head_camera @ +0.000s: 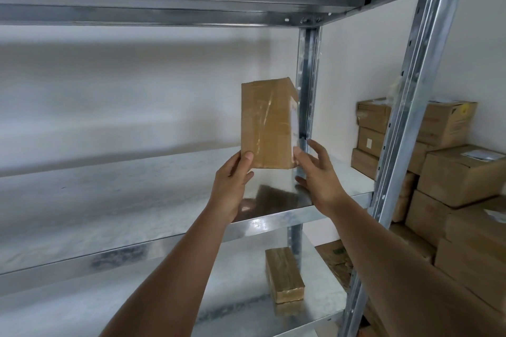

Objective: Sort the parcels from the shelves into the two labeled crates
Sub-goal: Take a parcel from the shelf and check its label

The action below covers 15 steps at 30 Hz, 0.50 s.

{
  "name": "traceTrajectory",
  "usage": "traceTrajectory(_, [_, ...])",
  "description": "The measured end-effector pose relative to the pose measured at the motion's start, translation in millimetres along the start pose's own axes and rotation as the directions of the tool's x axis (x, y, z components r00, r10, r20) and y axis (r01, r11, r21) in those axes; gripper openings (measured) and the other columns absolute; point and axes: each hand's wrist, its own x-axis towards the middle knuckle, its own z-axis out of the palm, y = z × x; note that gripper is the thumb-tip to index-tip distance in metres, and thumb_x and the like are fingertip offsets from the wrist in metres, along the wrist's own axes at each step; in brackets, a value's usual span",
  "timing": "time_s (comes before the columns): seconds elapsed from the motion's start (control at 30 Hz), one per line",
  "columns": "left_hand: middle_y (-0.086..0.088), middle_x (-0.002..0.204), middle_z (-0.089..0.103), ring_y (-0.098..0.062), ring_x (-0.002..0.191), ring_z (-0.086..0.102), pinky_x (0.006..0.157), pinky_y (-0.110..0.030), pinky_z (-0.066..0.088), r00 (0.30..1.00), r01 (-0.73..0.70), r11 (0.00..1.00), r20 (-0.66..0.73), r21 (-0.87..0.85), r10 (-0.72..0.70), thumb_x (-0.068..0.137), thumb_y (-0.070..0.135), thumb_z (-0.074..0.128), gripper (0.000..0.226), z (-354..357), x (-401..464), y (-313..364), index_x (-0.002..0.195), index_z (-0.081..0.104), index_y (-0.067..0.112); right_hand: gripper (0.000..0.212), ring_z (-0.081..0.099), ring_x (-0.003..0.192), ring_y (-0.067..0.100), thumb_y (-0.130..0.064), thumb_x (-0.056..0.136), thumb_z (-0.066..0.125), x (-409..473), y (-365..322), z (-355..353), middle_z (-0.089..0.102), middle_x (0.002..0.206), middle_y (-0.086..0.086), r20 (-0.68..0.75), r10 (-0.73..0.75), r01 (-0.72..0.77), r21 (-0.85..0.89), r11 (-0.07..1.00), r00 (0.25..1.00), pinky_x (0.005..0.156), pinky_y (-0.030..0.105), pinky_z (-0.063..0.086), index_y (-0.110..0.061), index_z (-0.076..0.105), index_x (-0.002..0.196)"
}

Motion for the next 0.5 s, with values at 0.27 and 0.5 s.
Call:
traceTrajectory(0.27, [0.0, 0.127, 0.064, -0.012, 0.111, 0.062, 0.088, -0.016, 0.05, 0.962, -0.14, 0.981, -0.217, 0.136, 0.168, 0.099, 0.015, 0.061, 0.024, -1.9, 5.6, -3.2, 0.118, 0.064, 0.028, 0.038, 0.067, 0.112, 0.021, -0.037, 0.094, 0.066, -0.8, 2.5, -2.7, 0.072, 0.118, -0.006, 0.048, 0.003, -0.002, -0.02, 1.0, 0.999, 0.109, 0.045, 0.047, -0.025, 0.059, 0.13])
traceTrajectory(0.5, [0.019, 0.117, 0.067, 0.0, 0.103, 0.063, 0.084, -0.011, 0.048, 0.996, -0.091, 0.988, -0.002, 0.127, 0.092, 0.103, 0.04, 0.051, 0.026, 5.8, -3.9, 6.1, 0.128, 0.058, 0.04, 0.029, 0.064, 0.111, 0.027, -0.031, 0.091, 0.071, -3.1, 2.3, -1.9, 0.069, 0.124, -0.006, 0.029, -0.011, 0.012, -0.037, 0.999, 1.0, 0.093, 0.047, 0.057, -0.031, 0.056, 0.116])
